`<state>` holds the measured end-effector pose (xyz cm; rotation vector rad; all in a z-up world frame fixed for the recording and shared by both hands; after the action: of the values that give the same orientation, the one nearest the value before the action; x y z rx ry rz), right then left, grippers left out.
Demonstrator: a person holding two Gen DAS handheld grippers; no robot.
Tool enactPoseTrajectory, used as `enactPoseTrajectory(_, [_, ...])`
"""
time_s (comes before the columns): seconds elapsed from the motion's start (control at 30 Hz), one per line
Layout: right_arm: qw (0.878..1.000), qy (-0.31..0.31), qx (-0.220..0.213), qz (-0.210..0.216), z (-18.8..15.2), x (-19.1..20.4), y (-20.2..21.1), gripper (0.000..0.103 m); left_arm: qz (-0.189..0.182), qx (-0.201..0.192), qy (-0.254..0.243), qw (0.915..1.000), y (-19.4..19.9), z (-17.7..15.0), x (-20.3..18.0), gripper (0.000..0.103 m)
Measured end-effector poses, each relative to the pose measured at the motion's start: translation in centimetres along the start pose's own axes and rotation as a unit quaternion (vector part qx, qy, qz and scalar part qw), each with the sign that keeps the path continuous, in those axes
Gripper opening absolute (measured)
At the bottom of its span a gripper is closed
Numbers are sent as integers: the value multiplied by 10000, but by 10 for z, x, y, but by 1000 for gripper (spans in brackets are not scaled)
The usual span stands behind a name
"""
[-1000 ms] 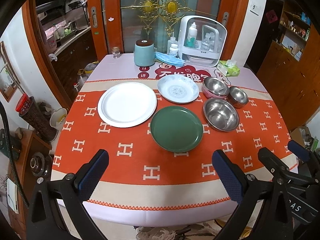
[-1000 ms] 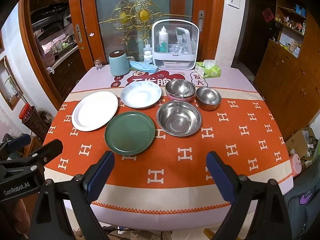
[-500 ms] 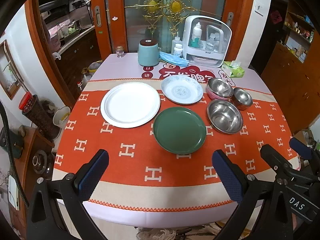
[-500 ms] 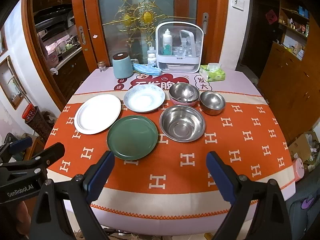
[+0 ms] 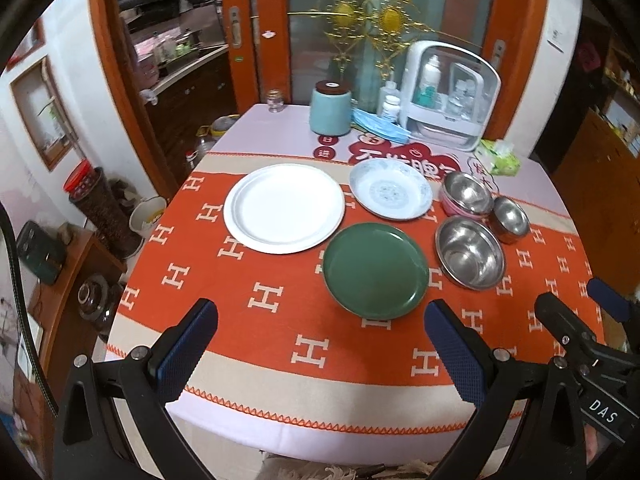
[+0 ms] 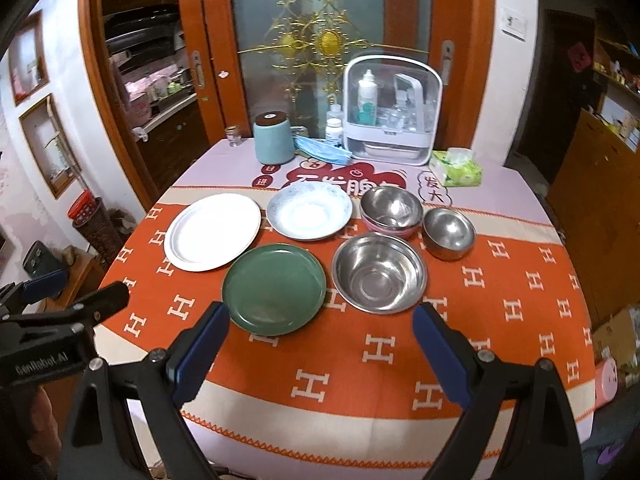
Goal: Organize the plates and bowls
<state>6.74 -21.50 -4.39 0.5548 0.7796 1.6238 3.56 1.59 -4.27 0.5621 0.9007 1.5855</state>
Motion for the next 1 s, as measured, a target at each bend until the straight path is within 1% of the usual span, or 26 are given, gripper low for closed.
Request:
enactPoseTrajectory(0.1, [9997,76,67,238,3,-2,-8,93,140,-45,165,9998,2,1,10,102])
enactPoseTrajectory(0.33, [9981,124,166,585,5,4,-23,93,364,-157,499,9980,3,7,40,102])
enactPoseTrajectory(0.4, [9975,95,224,665,7,6,-27,93,352,-249,473,9979,2,11,45,102])
enactPoseTrajectory(0.47, [9969,99,317,711,8,12,-33,93,371,-392,311,9981,3,15,50,102])
enactPoseTrajectory(0.53, [9967,121,395,693,11,19,-39,93,397,-414,216,9981,1,22,56,102])
enactPoseTrajectory(0.6, [9968,147,449,644,14,26,-44,93,255,-309,229,9989,-6,28,64,102])
enactPoseTrajectory(0.67, [9970,146,507,570,18,35,-52,93,-19,-87,284,9996,-19,36,77,102])
enactPoseTrajectory(0.73, [9969,114,608,495,23,45,-62,93,-138,83,299,9994,-34,41,89,102])
enactPoseTrajectory(0.8, [9964,66,738,407,30,60,-77,93,-153,252,235,9993,-54,49,106,102])
enactPoseTrajectory(0.93, [9952,60,938,272,43,90,-111,87,-140,452,104,9988,-95,67,142,102])
enactPoseTrajectory(1.0, [9941,51,1061,223,52,111,-140,84,-107,520,36,9986,-120,78,162,102])
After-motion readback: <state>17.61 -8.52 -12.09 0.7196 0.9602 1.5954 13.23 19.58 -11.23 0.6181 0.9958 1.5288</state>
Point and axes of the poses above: each gripper's, at about its wrist camera, not at the fingertips, and y roughly against the way its jaws point, x to its left, z to its top, the point moved 4 cm from there along -y, roughly the way its jaws point, and after that the axes turned 6 degrees about -z, right-handed, at the moved point
